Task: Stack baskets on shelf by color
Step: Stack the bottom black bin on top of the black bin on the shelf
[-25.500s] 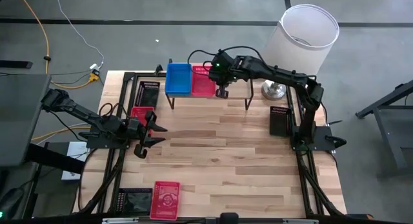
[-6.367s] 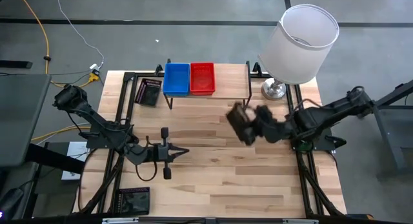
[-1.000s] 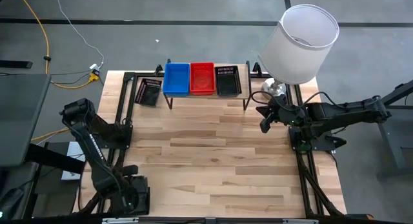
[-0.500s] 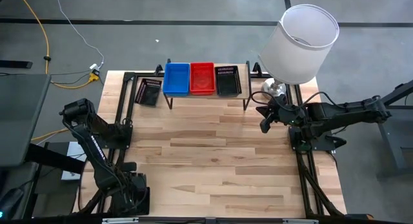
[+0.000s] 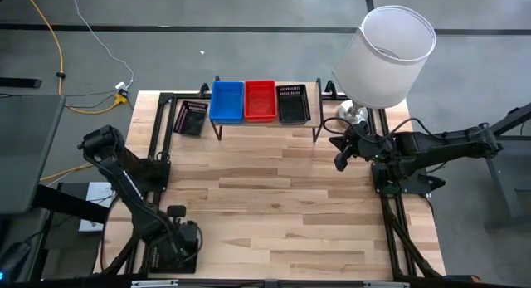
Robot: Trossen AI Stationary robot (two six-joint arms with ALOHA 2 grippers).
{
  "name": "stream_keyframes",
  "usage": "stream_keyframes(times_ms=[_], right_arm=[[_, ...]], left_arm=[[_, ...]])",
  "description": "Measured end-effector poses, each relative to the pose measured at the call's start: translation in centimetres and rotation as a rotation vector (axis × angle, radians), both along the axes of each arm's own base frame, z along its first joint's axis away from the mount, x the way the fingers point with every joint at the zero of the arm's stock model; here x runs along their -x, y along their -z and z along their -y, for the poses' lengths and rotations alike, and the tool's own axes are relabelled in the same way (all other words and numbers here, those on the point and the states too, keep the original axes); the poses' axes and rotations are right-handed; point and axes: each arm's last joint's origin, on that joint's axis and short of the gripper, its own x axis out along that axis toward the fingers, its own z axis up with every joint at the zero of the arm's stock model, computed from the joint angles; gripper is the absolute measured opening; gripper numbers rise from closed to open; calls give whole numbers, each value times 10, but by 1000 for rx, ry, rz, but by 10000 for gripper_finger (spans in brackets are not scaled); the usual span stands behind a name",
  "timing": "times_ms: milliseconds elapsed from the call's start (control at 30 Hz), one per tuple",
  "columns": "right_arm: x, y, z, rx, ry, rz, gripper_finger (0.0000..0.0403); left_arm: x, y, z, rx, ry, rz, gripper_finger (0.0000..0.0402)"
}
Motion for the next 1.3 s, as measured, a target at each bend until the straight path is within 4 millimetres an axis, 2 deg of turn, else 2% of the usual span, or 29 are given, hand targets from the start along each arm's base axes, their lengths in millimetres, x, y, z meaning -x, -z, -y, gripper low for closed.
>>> stream_keyframes(times_ms=[133, 333, 467, 600, 733, 900, 1000, 1100, 1200, 1300], right_arm=[[0, 0, 0, 0, 0, 0, 0], [0, 0, 0, 0, 0, 0, 0], [0, 0, 0, 1, 2, 0, 0], [0, 0, 0, 9, 12, 1, 0], [0, 0, 1, 16, 24, 2, 0], [0, 0, 1, 10, 28, 6, 0], [0, 0, 1, 9, 30, 8, 0], [0, 0, 1, -12, 43, 21, 0], [0, 0, 1, -21, 50, 27, 0], [0, 0, 1, -21, 50, 28, 0]], left_arm=[[-14, -8, -14, -47, 40, 75, 6], [-33, -47, -49, -239, 20, 401, 4], [-46, -73, -79, -458, -128, 664, 2], [-72, -94, -109, -603, -385, 904, 2], [-103, -108, -141, -541, -616, 1133, 2], [-136, -131, -191, -406, -665, 1388, 1], [-144, -158, -225, -452, -755, 1427, 0], [-151, -188, -254, -507, -825, 1390, 0], [-161, -209, -272, -529, -881, 1294, 0], [-175, -220, -283, -570, -923, 1181, 0]])
